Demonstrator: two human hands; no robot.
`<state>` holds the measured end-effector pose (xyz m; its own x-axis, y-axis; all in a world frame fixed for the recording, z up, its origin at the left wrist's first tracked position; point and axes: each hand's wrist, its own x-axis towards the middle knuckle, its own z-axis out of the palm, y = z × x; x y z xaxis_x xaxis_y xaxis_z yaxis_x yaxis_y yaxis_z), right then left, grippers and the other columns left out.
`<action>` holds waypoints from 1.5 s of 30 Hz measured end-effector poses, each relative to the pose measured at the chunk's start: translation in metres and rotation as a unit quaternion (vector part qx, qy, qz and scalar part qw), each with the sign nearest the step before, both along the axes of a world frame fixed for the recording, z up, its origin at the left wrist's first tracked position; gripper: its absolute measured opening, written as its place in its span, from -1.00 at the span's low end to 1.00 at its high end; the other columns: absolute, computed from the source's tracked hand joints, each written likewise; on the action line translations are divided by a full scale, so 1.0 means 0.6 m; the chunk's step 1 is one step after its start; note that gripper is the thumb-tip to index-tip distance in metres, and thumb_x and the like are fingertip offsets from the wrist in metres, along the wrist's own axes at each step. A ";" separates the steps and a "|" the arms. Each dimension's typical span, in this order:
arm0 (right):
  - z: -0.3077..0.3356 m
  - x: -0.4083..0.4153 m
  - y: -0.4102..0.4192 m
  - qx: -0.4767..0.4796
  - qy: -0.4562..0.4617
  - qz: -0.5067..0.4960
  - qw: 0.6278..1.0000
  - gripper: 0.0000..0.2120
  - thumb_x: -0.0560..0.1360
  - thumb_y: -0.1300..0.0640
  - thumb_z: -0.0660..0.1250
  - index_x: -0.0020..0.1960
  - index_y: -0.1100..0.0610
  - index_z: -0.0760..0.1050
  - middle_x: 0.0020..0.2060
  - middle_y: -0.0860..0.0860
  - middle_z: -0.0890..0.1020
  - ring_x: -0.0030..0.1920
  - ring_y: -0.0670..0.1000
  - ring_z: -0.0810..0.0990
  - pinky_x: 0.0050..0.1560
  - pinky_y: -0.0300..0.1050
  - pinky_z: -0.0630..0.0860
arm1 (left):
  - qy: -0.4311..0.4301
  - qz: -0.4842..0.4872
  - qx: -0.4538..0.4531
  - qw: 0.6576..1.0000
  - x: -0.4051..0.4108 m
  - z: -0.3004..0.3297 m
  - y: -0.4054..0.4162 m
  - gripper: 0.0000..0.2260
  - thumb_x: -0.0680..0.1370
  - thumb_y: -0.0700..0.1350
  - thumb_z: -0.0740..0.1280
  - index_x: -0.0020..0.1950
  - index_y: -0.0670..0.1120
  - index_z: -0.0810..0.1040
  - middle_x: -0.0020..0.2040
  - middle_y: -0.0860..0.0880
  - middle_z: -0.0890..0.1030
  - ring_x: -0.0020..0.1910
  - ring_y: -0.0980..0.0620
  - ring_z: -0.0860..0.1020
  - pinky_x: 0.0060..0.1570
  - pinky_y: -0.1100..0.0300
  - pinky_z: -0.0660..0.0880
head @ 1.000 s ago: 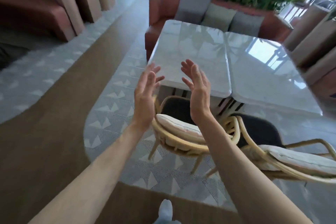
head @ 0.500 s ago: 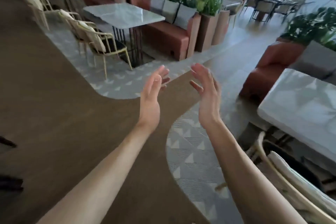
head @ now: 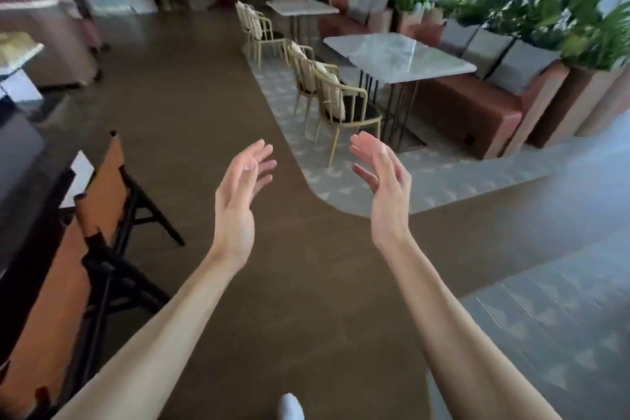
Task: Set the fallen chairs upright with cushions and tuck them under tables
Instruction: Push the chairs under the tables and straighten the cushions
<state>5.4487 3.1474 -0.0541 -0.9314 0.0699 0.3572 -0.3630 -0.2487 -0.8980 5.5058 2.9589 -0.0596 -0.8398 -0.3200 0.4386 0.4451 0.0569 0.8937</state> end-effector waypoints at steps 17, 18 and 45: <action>0.054 -0.591 -0.466 0.040 -0.006 0.111 0.993 -0.67 0.70 0.03 0.16 0.25 0.15 0.64 0.16 0.00 0.72 0.21 0.01 0.67 0.32 0.16 0.54 | 0.015 0.139 0.009 0.990 -0.496 0.048 -0.453 -0.70 0.66 -0.02 0.14 0.31 0.00 0.55 0.35 -0.04 0.58 0.28 -0.04 0.58 0.23 -0.05 0.55; 0.046 -0.631 -0.477 0.046 -0.008 0.102 0.994 -0.67 0.70 0.03 0.16 0.24 0.15 0.64 0.16 0.00 0.72 0.21 0.01 0.67 0.33 0.17 0.54 | 0.014 0.133 0.015 0.991 -0.542 0.039 -0.468 -0.70 0.66 -0.02 0.14 0.31 -0.01 0.55 0.35 -0.05 0.58 0.28 -0.05 0.58 0.23 -0.06 0.55; -0.018 -1.779 -0.700 0.042 -0.088 -0.116 0.988 -0.66 0.70 0.04 0.18 0.27 0.19 0.62 0.18 0.02 0.71 0.22 -0.01 0.65 0.37 0.13 0.50 | -0.057 -0.098 0.008 0.994 -1.876 -0.042 -0.689 -0.63 0.64 0.07 0.20 0.32 -0.08 0.59 0.26 0.06 0.64 0.27 0.02 0.59 0.34 -0.19 0.47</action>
